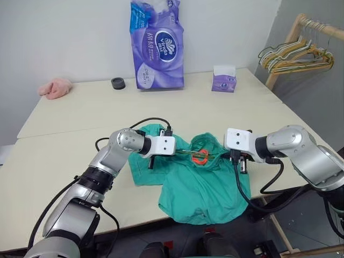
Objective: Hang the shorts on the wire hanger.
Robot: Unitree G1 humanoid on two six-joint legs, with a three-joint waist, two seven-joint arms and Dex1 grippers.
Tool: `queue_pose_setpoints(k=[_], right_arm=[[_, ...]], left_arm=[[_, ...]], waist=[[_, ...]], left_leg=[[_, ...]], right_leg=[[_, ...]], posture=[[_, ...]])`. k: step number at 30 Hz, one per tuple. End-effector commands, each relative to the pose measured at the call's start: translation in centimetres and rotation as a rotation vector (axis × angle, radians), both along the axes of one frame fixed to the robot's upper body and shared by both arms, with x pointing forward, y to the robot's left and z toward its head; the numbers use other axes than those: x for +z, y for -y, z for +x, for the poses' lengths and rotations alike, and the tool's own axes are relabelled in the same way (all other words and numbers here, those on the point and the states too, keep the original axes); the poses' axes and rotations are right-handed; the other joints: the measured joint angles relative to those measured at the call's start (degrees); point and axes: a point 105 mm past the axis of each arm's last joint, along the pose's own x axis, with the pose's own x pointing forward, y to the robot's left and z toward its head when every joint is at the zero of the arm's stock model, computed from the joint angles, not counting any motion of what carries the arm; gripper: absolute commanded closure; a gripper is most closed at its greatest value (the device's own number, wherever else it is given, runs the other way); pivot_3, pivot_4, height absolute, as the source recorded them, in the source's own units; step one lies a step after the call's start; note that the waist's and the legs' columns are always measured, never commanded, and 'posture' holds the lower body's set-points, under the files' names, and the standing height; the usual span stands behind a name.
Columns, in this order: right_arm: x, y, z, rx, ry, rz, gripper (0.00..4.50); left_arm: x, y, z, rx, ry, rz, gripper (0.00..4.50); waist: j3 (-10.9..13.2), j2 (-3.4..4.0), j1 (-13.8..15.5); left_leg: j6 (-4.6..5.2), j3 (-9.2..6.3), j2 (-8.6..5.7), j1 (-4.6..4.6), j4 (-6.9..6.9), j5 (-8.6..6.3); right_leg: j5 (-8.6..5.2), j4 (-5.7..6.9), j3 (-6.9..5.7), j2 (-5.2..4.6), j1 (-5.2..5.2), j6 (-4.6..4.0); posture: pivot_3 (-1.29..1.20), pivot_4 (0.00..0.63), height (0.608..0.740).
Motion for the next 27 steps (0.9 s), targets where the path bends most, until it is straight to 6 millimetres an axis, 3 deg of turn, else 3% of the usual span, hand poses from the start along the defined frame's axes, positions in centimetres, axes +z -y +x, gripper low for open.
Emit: queue_pose_setpoints(k=[1, 8, 11, 19, 27], right_arm=[[2.0, -0.2, -0.3, 0.041, 0.075, 0.019, 3.36], [2.2, 1.2, -2.1, -0.020, -0.007, 0.080, 0.99], [2.0, 1.9, -2.0, -0.117, -0.014, 0.130, 0.02], [0.1, 5.6, -0.6, -0.445, -0.006, 0.227, 0.02], [-2.3, 4.4, -0.7, -0.429, -0.093, 0.252, 0.02]], left_arm=[[0.9, 0.1, 0.6, 0.014, 0.039, -0.011, 4.50], [0.4, 0.2, 0.4, 0.034, 0.022, -0.031, 4.50], [0.3, 0.3, 0.3, 0.034, 0.016, -0.035, 4.50], [0.1, 0.4, 0.1, 0.032, 0.004, -0.033, 4.50], [0.1, 0.7, 0.1, 0.025, 0.000, -0.036, 4.50]], waist=[[0.0, 0.00, 0.0], [0.0, -0.02, 0.1], [0.0, -0.02, 0.1], [-0.1, -0.08, 0.2], [-0.1, -0.07, 0.0]], left_leg=[[0.00, 0.00, -0.01, 0.00, 0.00, 0.00], [0.00, -0.01, -0.07, -0.01, 0.02, 0.00], [0.00, -0.01, -0.07, -0.01, 0.02, 0.00], [0.00, 0.02, -0.08, -0.01, 0.04, 0.00], [0.00, 0.03, -0.09, 0.01, 0.04, 0.00]], right_leg=[[0.00, 0.04, 0.00, -0.02, -0.03, 0.00], [0.00, 0.07, -0.01, -0.06, -0.03, 0.01], [0.00, 0.11, -0.01, -0.06, -0.03, 0.00], [0.00, 0.16, 0.04, -0.08, -0.03, 0.00], [-0.01, 0.18, 0.04, -0.08, -0.03, 0.01]], posture=[[-0.20, 0.030, 0.740], [-0.19, 0.029, 0.740], [-0.19, 0.029, 0.740], [-0.19, 0.031, 0.740], [-0.20, 0.032, 0.740]])
